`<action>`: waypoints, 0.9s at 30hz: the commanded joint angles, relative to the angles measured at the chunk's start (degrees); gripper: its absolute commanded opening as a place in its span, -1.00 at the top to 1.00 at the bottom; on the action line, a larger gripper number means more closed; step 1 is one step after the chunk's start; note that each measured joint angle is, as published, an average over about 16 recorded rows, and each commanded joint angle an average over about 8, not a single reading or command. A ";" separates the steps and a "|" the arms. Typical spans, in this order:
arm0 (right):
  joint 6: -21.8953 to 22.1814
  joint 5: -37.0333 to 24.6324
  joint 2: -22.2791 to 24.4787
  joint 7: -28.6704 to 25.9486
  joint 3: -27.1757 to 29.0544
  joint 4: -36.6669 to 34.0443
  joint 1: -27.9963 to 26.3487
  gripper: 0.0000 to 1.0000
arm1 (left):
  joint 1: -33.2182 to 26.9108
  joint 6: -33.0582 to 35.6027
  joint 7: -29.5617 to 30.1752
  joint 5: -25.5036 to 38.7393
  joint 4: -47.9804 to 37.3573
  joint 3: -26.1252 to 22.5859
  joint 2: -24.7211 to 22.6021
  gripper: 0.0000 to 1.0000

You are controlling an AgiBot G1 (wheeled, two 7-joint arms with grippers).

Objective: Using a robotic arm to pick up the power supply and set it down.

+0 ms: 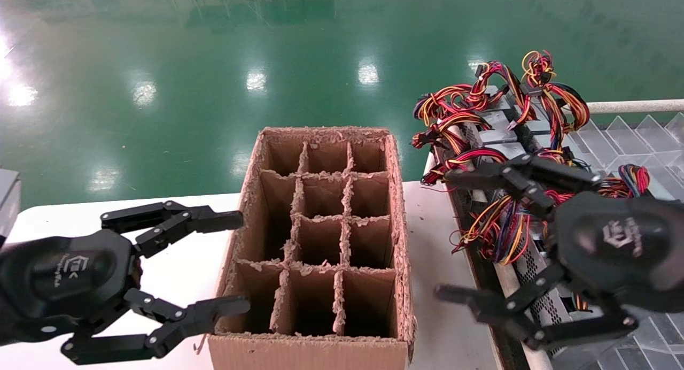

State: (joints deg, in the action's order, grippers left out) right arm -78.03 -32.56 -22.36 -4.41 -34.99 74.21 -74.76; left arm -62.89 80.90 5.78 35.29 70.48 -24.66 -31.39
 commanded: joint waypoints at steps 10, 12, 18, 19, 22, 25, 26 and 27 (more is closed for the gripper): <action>-5.05 -6.12 -8.33 -4.17 12.49 -0.42 8.69 -1.00 | 0.00 0.00 0.00 0.00 0.00 0.00 0.00 -1.00; -5.99 -7.26 -9.88 -4.95 14.81 -0.49 10.30 -1.00 | 0.00 0.00 0.00 0.00 0.00 0.00 0.00 -1.00; -8.00 -9.68 -13.19 -6.47 19.87 -0.66 13.79 -1.00 | 0.01 -0.01 0.00 -0.01 -0.01 0.00 0.00 -1.00; -8.17 -9.89 -13.47 -6.58 20.31 -0.68 14.08 -1.00 | 0.01 -0.01 0.00 -0.01 -0.01 0.00 0.01 -1.00; -8.54 -10.36 -14.04 -6.77 21.23 -0.72 14.69 -1.00 | 0.01 -0.02 0.00 -0.01 -0.01 0.01 0.01 -1.00; -8.43 -10.26 -13.84 -6.70 20.91 -0.73 14.47 -1.00 | 0.01 -0.02 0.00 -0.01 -0.01 0.01 0.01 -1.00; -8.38 -10.20 -13.74 -6.67 20.76 -0.73 14.37 -1.00 | 0.01 -0.02 0.00 -0.01 -0.01 0.01 0.01 -1.00; -8.32 -10.13 -13.65 -6.64 20.61 -0.73 14.27 -1.00 | 0.01 -0.02 0.00 -0.01 -0.01 0.01 0.01 -1.00</action>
State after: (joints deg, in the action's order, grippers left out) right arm -86.35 -42.68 -36.04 -11.06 -14.34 73.49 -60.46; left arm -62.87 80.88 5.78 35.28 70.47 -24.65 -31.38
